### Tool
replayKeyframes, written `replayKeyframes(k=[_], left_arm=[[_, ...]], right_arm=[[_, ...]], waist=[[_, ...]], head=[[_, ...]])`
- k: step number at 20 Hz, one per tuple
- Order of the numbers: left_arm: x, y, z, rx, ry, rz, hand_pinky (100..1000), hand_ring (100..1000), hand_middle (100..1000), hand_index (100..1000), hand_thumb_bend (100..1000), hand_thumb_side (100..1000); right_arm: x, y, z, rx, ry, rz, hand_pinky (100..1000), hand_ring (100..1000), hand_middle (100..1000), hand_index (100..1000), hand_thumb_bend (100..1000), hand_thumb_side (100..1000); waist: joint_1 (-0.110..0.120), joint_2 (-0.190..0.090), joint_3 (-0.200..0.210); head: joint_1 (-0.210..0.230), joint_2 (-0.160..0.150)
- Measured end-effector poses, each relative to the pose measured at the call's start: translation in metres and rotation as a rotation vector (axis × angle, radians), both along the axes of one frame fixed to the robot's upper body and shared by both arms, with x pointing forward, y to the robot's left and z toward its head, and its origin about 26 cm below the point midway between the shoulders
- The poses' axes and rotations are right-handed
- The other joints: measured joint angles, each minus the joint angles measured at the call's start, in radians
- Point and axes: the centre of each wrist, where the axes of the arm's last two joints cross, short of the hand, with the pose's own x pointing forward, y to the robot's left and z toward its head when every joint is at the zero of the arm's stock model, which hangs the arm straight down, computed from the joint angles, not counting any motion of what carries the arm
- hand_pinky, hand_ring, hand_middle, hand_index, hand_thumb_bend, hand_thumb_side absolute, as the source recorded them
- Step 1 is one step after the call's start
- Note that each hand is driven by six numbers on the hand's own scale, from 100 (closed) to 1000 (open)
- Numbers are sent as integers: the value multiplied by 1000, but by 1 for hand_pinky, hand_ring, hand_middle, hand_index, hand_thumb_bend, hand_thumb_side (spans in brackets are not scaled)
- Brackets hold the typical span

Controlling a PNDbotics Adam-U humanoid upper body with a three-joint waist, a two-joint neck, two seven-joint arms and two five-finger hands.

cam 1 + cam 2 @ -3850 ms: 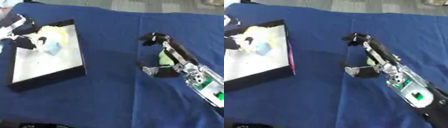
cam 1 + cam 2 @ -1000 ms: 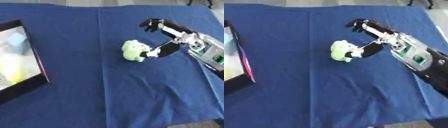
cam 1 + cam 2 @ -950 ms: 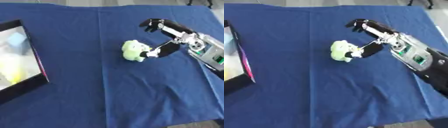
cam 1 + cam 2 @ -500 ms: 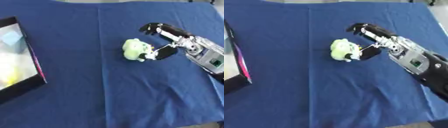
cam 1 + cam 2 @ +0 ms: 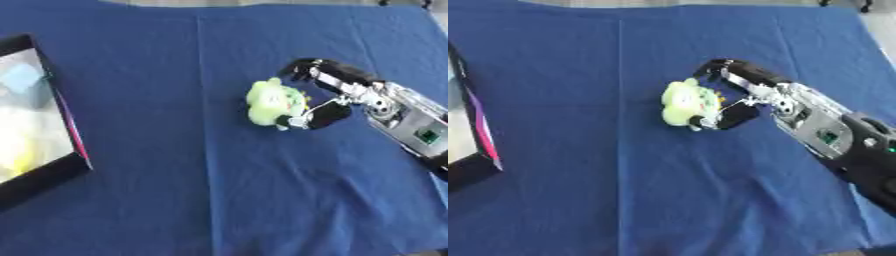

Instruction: Pick up the objects with one hand, pass them to the other hand, and then place them into the box on the other side of the table.

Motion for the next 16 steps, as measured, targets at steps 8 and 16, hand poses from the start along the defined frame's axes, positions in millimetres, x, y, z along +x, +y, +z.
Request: replayKeyframes(k=[8, 16], left_arm=[[0, -1, 0, 7, 2, 3, 1000, 826, 582, 664, 100, 636], [0, -2, -1, 2, 2, 21, 1000, 821, 616, 685, 100, 613]], right_arm=[[0, 3, -2, 19, 20, 6, 805, 711, 535, 624, 357, 100], [0, 3, -4, 147, 5, 56, 757, 627, 458, 537, 226, 100]], waist=[[0, 0, 0], [0, -1, -10]], head=[[0, -1], [1, 4]])
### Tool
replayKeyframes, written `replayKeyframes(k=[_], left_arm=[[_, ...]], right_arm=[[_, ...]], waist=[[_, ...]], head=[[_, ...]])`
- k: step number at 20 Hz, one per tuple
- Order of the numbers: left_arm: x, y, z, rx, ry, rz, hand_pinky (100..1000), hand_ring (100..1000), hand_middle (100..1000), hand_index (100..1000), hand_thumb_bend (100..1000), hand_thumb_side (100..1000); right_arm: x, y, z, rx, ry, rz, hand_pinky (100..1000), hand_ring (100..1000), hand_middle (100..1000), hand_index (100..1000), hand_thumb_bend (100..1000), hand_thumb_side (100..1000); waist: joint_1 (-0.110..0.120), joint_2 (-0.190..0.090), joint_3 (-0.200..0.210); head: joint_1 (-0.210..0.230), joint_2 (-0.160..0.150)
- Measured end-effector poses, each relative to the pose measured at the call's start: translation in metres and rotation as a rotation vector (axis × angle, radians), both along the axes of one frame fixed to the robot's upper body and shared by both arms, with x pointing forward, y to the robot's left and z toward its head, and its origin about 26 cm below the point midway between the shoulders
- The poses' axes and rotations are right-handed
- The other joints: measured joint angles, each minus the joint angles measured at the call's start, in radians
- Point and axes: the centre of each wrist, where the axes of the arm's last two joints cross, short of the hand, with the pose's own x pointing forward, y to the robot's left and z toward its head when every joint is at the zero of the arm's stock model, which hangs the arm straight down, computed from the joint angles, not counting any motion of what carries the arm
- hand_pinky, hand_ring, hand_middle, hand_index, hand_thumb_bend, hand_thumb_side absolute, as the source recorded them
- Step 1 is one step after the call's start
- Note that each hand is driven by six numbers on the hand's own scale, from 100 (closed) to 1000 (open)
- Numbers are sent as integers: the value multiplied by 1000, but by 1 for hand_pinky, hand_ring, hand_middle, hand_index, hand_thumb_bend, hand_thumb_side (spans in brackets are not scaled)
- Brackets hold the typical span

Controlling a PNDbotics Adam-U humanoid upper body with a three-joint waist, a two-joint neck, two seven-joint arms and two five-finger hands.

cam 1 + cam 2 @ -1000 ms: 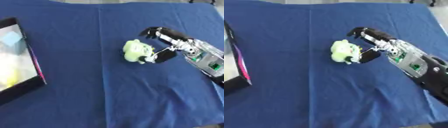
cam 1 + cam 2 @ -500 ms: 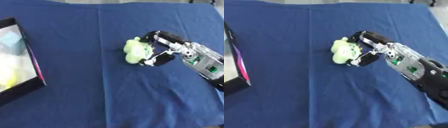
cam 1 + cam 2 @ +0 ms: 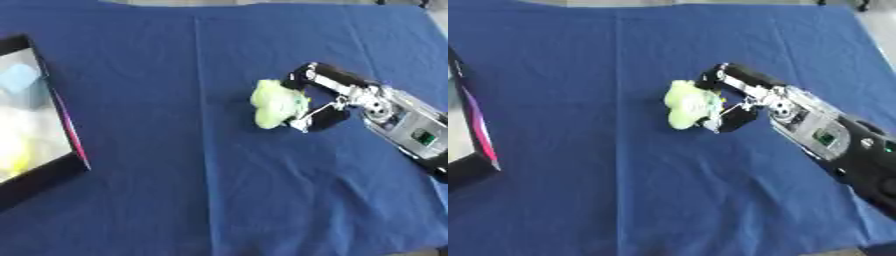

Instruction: Pick up the objects with one hand, pass them to the other hand, and then place them into the box on the other side of the table.

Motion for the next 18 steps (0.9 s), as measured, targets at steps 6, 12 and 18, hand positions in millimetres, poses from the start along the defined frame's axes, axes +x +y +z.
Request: replayKeyframes(k=[6, 12, 18], left_arm=[[2, 0, -6, -9, 26, 12, 1000, 810, 591, 664, 100, 608], [2, 1, -7, -37, 45, 3, 1000, 797, 606, 676, 100, 589], [-1, -1, 1, -112, 27, -10, 1000, 795, 615, 683, 100, 575]], right_arm=[[-1, -1, -1, 94, -53, 20, 734, 604, 458, 538, 176, 100], [2, -3, 10, 196, -250, 32, 699, 568, 461, 543, 111, 100], [12, 8, 19, 364, -469, 14, 658, 548, 471, 554, 100, 100]], waist=[[0, -19, -17], [21, -53, -34], [38, -74, -47]], head=[[3, 17], [21, 30], [37, 38]])
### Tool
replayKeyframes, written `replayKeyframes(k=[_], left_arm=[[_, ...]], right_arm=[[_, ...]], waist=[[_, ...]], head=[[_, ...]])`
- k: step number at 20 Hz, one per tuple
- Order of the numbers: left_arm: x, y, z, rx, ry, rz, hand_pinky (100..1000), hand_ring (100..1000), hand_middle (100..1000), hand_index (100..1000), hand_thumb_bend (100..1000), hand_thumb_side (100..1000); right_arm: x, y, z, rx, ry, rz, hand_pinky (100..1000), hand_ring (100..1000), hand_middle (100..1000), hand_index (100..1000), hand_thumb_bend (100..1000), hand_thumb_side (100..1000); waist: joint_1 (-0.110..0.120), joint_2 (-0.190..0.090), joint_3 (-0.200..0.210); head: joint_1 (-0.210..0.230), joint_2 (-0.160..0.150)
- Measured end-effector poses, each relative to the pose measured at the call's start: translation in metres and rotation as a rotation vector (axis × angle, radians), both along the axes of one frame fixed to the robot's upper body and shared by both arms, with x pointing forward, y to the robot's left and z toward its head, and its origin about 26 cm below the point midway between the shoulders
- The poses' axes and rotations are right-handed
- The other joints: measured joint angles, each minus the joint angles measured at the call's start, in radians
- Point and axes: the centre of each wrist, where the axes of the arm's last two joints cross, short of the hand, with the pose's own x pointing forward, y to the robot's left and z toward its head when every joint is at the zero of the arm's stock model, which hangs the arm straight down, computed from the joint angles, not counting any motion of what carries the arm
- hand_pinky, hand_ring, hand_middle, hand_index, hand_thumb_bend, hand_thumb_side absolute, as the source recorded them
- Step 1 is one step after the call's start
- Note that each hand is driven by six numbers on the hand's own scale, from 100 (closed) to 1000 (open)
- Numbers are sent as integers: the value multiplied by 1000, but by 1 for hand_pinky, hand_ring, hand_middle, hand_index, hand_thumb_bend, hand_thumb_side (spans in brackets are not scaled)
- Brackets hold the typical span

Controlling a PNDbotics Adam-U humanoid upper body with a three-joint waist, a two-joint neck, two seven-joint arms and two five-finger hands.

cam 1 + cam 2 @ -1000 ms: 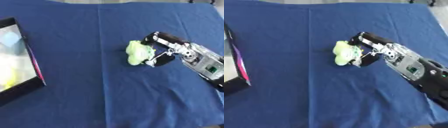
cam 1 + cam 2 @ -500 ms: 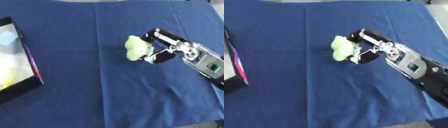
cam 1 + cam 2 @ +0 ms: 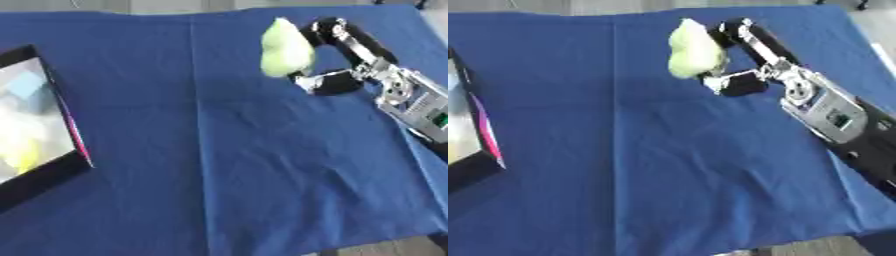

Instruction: Pick up the objects with one hand, pass them to the other hand, and then place them into the box on the other side of the table.

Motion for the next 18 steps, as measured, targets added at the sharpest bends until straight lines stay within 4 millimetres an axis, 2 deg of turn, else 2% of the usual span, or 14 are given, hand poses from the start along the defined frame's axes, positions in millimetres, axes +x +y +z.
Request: replayKeyframes(k=[8, 12, 16, 18], left_arm=[[-9, -15, 21, -17, -102, -30, 1000, 804, 640, 708, 100, 538], [-12, -35, 29, 94, -166, -59, 1000, 804, 652, 726, 100, 497], [-5, -51, 24, 253, -172, -43, 1000, 809, 667, 754, 100, 474], [1, -56, 19, 336, -155, -23, 1000, 815, 680, 771, 100, 495]], right_arm=[[14, 28, 0, 138, -95, -15, 631, 537, 481, 566, 100, 100], [20, 43, -1, 166, -130, -20, 628, 537, 484, 569, 100, 100], [23, 56, -7, 172, -114, -12, 627, 537, 485, 570, 100, 100], [24, 62, -10, 162, -97, -4, 626, 537, 485, 571, 100, 100]], waist=[[18, -22, -4], [21, -27, -2], [24, -29, -3], [25, -29, -3]], head=[[2, 6], [3, 7], [12, 10], [18, 11]])
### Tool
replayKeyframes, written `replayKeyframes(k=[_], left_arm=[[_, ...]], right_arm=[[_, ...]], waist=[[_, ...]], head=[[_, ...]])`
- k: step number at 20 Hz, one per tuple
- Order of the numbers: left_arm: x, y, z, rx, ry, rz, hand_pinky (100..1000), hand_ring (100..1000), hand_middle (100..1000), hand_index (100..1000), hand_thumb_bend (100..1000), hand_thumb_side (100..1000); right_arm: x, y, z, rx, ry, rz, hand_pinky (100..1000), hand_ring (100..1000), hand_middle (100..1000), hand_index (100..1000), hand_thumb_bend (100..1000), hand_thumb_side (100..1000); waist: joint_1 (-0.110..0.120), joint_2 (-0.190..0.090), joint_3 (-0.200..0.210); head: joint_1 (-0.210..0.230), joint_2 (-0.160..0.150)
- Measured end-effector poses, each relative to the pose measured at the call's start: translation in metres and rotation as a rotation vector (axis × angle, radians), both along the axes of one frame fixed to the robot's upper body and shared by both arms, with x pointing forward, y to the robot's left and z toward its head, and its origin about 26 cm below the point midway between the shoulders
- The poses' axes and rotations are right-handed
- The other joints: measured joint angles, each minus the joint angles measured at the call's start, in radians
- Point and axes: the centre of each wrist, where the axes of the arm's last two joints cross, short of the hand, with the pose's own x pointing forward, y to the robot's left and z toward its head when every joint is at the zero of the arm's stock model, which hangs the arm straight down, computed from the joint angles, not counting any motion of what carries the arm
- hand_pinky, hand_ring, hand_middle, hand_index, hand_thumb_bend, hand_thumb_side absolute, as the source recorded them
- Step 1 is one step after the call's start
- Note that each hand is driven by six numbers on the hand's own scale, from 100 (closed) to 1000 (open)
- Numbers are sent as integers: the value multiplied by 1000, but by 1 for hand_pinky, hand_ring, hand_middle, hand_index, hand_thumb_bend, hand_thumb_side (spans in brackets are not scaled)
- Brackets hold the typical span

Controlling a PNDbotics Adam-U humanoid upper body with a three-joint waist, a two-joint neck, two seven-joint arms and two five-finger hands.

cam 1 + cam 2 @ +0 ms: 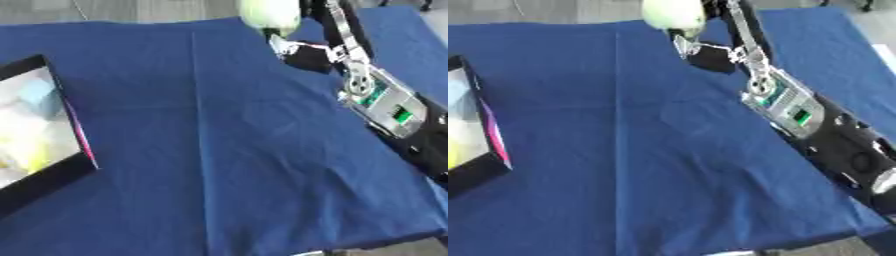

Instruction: Pick up the objects with one hand, pass them to the other hand, and then place them into the box on the other side of the table.

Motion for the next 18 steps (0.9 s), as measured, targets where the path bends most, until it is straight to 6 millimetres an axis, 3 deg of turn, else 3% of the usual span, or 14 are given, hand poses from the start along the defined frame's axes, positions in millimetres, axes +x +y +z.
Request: replayKeyframes(k=[8, 11, 18], left_arm=[[11, -22, -19, 325, 21, 40, 1000, 831, 719, 801, 100, 518], [7, -37, -23, 405, -4, 19, 1000, 845, 746, 829, 100, 608], [-2, -70, -44, 562, -12, -11, 1000, 859, 766, 868, 100, 701]], right_arm=[[2, 17, -8, -52, 51, 29, 623, 539, 485, 570, 100, 100], [3, 23, -11, -71, 57, 48, 625, 541, 484, 569, 100, 100], [4, 38, -15, -122, 52, 97, 625, 541, 483, 568, 100, 100]], waist=[[3, -3, 5], [3, -3, 10], [3, -3, 20]], head=[[6, 2], [12, 3], [54, 3]])
